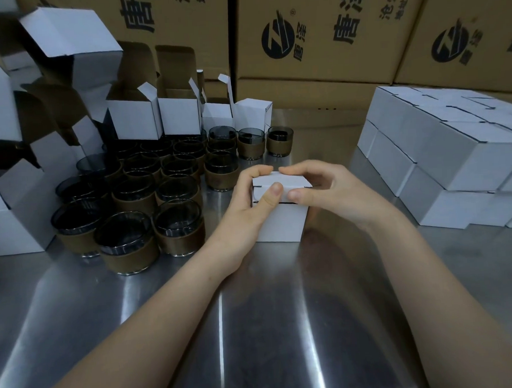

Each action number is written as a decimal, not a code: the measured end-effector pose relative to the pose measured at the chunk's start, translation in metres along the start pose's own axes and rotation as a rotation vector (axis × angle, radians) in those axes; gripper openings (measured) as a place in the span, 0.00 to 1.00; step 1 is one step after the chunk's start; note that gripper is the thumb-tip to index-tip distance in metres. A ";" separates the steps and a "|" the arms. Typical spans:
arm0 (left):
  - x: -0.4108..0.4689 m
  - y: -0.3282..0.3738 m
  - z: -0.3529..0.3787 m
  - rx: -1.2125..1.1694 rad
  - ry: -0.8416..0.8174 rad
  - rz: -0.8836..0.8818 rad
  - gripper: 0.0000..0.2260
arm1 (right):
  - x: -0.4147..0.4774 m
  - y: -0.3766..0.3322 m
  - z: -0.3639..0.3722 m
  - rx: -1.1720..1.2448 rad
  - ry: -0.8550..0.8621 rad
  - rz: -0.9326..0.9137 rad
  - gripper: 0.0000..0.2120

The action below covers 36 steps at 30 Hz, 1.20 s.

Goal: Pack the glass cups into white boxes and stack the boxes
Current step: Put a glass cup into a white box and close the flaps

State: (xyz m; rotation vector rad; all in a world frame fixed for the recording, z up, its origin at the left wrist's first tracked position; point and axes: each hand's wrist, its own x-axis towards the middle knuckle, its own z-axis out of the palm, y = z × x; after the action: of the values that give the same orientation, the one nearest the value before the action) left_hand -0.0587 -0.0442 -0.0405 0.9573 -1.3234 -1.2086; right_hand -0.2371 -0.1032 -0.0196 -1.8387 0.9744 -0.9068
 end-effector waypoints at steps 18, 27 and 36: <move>0.004 -0.006 -0.003 -0.106 -0.021 -0.051 0.18 | -0.005 -0.007 -0.002 0.013 -0.050 0.107 0.19; 0.007 -0.007 -0.003 -0.115 -0.010 -0.068 0.21 | -0.003 -0.004 -0.001 0.085 -0.066 0.119 0.11; 0.009 -0.005 -0.001 -0.111 0.032 -0.104 0.23 | -0.001 0.000 -0.001 0.108 -0.073 0.113 0.11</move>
State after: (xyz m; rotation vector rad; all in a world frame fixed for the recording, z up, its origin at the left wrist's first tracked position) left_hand -0.0593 -0.0542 -0.0435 0.9711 -1.1810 -1.3267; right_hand -0.2381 -0.1028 -0.0195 -1.6968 0.9553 -0.8028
